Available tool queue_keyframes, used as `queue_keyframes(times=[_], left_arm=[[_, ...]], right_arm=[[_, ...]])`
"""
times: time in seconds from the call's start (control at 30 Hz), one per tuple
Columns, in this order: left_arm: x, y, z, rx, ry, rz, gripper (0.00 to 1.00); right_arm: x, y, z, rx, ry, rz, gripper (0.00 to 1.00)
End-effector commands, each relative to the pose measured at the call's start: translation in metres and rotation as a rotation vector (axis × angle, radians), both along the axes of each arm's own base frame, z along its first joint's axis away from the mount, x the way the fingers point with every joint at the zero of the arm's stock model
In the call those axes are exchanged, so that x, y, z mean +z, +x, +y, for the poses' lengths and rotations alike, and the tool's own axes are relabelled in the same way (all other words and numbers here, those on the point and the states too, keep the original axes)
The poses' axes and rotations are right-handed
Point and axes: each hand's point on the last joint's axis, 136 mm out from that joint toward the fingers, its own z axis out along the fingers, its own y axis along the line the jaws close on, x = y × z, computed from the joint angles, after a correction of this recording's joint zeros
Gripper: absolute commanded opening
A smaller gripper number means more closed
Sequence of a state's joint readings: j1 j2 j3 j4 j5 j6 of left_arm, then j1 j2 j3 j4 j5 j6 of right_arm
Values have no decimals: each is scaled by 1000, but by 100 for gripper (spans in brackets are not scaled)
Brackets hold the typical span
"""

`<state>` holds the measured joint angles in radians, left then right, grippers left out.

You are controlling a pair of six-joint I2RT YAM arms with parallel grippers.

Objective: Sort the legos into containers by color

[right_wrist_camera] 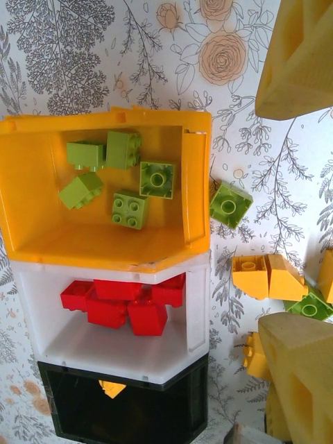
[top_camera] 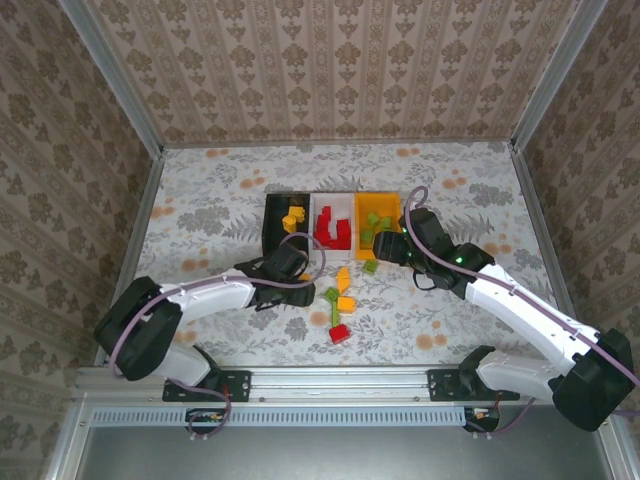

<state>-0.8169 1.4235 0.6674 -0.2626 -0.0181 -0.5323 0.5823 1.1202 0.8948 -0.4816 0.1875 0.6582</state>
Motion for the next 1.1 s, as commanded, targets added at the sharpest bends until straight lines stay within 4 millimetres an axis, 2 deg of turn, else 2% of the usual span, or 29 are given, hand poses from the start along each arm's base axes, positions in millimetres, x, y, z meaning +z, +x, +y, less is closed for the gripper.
queue_keyframes(times=[0.0,0.1,0.2,0.4,0.57,0.7,0.8,0.93,1.07], left_arm=[[12,-3,-6,-10,-35,-13,73],[15,4,-12,-14,-38,-31,84],[9,14,-16,-13,-26,-32,84],[-2,35,-24,-22,14,-58,65],[1,35,-25,-27,31,-93,44],[20,25,-17,-15,16,-128,34],[50,27,-6,19,-13,-182,30],[100,54,15,84,-12,-281,30],[116,91,29,146,6,-315,30]], right_arm=[[-1,1,-3,-9,-10,4,75],[-1,1,-3,-10,-9,3,75],[0,1,-3,-10,-8,4,75],[-2,-2,-6,-16,-11,6,75],[-2,-4,-8,-20,-12,6,75],[-1,-3,-9,-22,-8,0,75],[0,-2,-8,-22,-2,-6,75],[-1,0,-7,-23,3,-6,75],[-6,1,-8,-31,2,1,75]])
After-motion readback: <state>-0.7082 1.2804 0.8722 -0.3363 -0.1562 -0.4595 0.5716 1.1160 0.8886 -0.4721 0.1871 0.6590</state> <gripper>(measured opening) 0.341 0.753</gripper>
